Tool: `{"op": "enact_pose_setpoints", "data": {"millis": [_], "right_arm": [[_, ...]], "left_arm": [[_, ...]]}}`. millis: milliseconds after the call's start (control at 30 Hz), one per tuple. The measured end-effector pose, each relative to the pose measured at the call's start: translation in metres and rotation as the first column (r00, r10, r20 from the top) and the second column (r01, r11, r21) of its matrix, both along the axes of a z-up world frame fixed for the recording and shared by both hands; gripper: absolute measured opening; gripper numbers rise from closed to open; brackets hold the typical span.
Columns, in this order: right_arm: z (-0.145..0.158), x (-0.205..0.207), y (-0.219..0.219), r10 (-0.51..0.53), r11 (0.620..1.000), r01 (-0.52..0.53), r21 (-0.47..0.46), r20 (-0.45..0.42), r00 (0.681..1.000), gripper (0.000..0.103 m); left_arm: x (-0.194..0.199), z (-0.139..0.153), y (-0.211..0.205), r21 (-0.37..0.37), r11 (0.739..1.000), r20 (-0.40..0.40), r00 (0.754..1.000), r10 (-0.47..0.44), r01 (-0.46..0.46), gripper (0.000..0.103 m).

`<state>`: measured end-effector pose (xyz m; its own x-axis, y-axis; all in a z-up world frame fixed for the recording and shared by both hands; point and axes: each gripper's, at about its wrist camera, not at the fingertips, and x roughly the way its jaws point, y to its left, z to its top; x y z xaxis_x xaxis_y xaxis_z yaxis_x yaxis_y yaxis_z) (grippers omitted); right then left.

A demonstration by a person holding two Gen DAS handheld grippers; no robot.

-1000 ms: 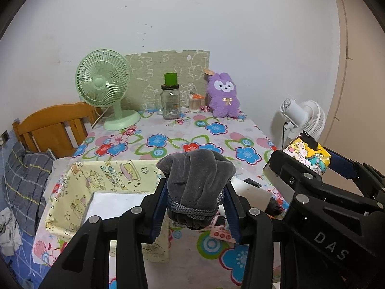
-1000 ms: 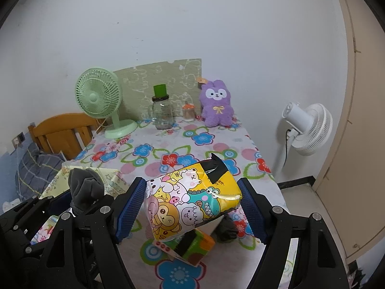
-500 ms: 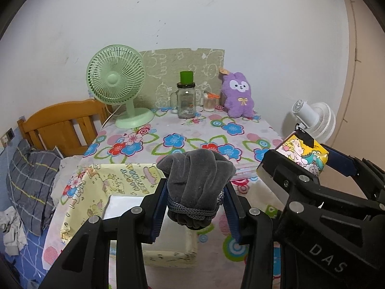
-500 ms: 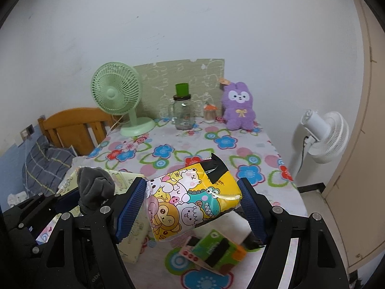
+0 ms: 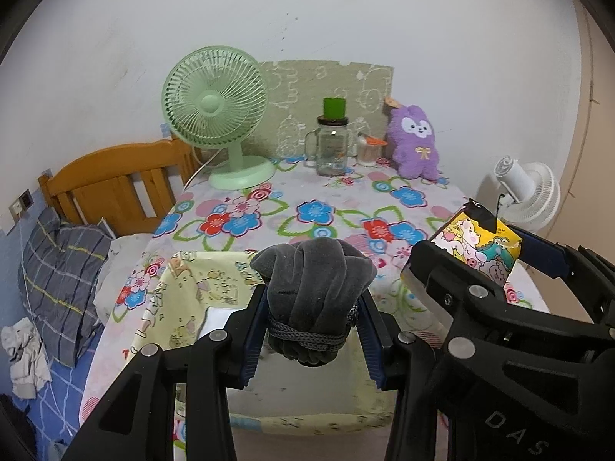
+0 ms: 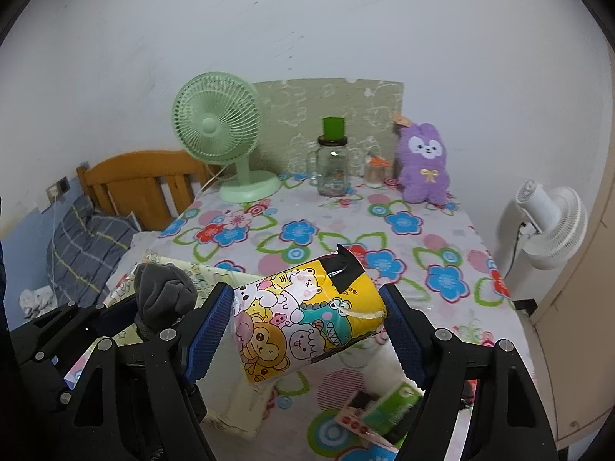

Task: Organize soft objects
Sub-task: 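Carry the glove and tissue pack over the fabric box, opening the left gripper inside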

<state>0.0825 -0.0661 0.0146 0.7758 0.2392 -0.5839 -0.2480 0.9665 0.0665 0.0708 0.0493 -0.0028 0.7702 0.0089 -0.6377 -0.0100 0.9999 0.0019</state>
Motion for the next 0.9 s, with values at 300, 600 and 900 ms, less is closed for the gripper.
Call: {"op": "enact_pose_setpoints", "data": {"millis": [300, 600, 900], "right_arm": [[-0.015, 0.022, 0.034, 0.059, 0.998, -0.058, 0.007, -0.026, 0.998, 0.080], [-0.034, 0.034, 0.068, 0.137, 0.990, -0.138, -0.007, -0.075, 0.988, 0.080], [-0.053, 0.044, 0.086, 0.174, 0.983, -0.179, -0.024, -0.138, 0.975, 0.080]], "left_arm": [[0.016, -0.015, 0.028, 0.007, 0.999, -0.046, 0.998, 0.047, -0.047, 0.045], [0.026, -0.036, 0.051, 0.025, 0.997, -0.116, 0.991, 0.071, -0.069, 0.045], [0.033, -0.056, 0.066, 0.006, 0.997, -0.179, 0.981, 0.082, -0.082, 0.046]]}}
